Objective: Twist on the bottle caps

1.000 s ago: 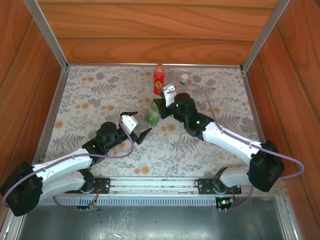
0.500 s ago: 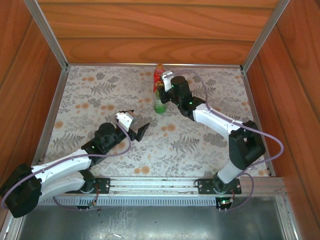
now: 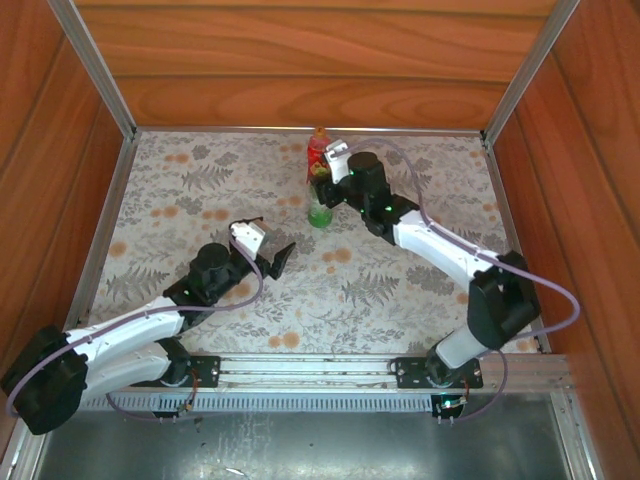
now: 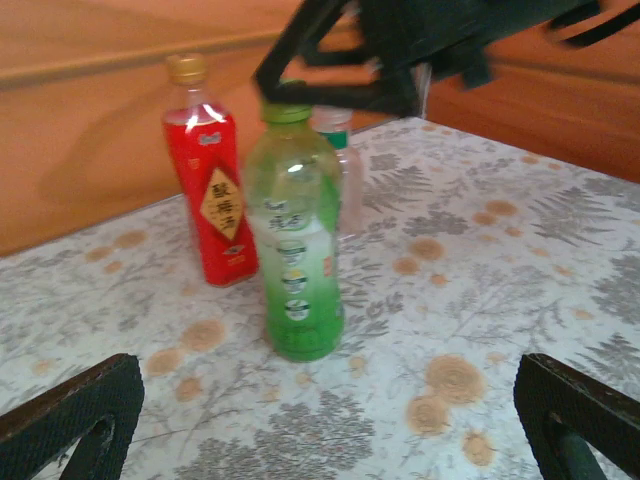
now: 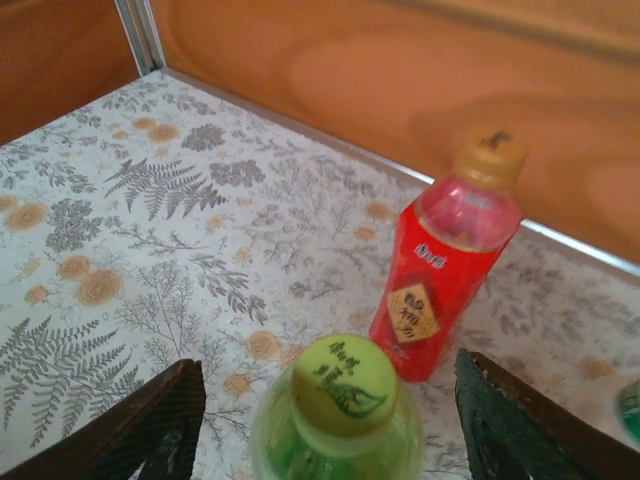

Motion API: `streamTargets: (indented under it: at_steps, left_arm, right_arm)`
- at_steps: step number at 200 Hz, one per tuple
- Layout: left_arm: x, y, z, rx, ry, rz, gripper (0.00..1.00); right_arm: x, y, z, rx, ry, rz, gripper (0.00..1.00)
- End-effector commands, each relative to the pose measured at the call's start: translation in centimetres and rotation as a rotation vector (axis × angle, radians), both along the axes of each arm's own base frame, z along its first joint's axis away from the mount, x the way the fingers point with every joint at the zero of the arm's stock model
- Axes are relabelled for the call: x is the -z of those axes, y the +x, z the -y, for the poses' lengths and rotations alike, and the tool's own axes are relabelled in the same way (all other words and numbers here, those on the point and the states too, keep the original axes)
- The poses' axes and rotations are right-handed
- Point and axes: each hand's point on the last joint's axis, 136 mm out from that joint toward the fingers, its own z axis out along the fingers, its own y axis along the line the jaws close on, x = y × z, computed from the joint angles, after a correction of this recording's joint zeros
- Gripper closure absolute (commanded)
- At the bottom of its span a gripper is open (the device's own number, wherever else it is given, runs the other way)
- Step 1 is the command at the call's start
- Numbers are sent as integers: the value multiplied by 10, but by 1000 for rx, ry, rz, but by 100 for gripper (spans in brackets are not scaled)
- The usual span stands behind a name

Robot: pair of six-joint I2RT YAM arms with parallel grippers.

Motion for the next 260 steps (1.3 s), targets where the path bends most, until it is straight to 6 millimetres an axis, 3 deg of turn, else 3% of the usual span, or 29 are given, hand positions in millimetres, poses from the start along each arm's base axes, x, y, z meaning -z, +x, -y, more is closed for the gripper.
streamTargets:
  at_steps: [1,23,50,71,96,141,168,185,221,240,260]
  left_arm:
    - [1,16,-22,-79,-1,10,0]
    - [-1,31,-48,-188,26,34,0]
    - [-2,53,-88,-356,90,60,0]
    - [1,68,-126,-485,106,45,0]
    - [22,83,-163,-609,165,-7,0]
    - [64,100,-193,-655,217,-97,0]
    - [73,110,-210,-682,198,-86,0]
    - [89,119,-225,-720,157,-153,0]
    - [116,131,-238,-739,117,-223,0]
    - [115,134,-256,-797,57,-229,0]
    - [115,135,-256,-796,50,-231,0]
  right_arm:
    - [-35,-9,19,41,43,113,23]
    - [-42,-16,54,171,40,192,13]
    - [-25,-28,111,337,-25,263,4]
    - [3,-39,151,417,-62,247,3]
    - [40,-51,191,491,-113,222,2]
    - [98,-47,245,596,-87,165,1]
    - [110,-35,256,610,-29,131,1]
    - [119,-25,261,608,8,103,1]
    - [135,-5,257,550,19,49,1]
    - [150,5,258,544,24,36,0]
    - [156,9,264,570,27,-4,0]
